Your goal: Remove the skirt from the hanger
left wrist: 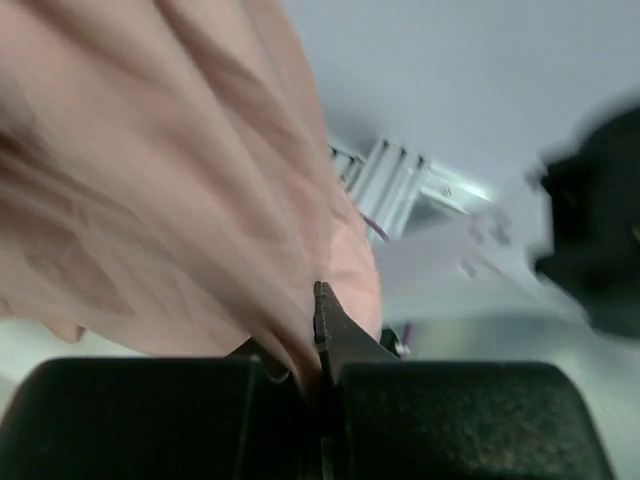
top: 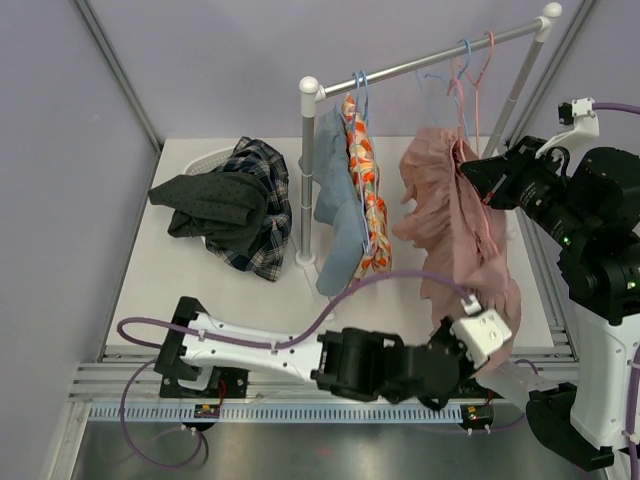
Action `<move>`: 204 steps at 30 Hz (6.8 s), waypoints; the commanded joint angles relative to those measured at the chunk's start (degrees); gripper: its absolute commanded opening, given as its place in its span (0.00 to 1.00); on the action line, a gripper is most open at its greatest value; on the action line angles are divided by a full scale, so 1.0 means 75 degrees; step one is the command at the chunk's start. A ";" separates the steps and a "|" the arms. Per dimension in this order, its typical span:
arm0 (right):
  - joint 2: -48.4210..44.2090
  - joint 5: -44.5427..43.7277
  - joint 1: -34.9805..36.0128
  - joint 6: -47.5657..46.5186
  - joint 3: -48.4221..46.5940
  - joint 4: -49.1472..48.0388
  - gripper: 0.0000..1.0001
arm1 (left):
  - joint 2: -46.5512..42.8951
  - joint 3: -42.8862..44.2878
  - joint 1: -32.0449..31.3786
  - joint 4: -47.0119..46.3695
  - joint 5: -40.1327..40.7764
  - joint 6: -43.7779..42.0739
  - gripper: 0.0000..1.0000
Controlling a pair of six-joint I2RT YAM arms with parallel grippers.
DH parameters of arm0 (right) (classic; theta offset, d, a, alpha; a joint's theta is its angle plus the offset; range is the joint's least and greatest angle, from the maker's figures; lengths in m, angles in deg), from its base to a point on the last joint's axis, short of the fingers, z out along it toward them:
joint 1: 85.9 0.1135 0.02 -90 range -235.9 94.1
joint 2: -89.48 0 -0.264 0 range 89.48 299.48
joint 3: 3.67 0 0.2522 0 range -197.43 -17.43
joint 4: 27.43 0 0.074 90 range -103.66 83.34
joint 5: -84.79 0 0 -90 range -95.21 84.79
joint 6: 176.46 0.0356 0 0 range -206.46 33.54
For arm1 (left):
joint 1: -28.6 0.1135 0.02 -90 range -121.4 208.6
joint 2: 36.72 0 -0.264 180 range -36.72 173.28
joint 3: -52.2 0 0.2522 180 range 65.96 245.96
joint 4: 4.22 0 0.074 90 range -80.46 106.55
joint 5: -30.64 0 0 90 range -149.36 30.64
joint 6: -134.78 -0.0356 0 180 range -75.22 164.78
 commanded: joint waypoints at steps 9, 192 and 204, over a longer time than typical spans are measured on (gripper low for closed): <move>0.0906 -0.1101 0.0031 -0.0305 -0.1311 -0.1120 0.00 | 0.1832 0.1514 -0.2683 0.3913 0.1325 0.1405 0.00; -0.1156 -0.1078 -0.1188 0.1019 0.6647 -0.1273 0.00 | -0.5433 -0.1251 0.5199 0.6633 0.3331 0.2312 0.00; -0.1544 -0.1008 -0.1188 0.0867 0.6225 -0.0886 0.00 | -0.2891 0.2639 1.0837 0.4764 -0.0382 -0.0751 0.00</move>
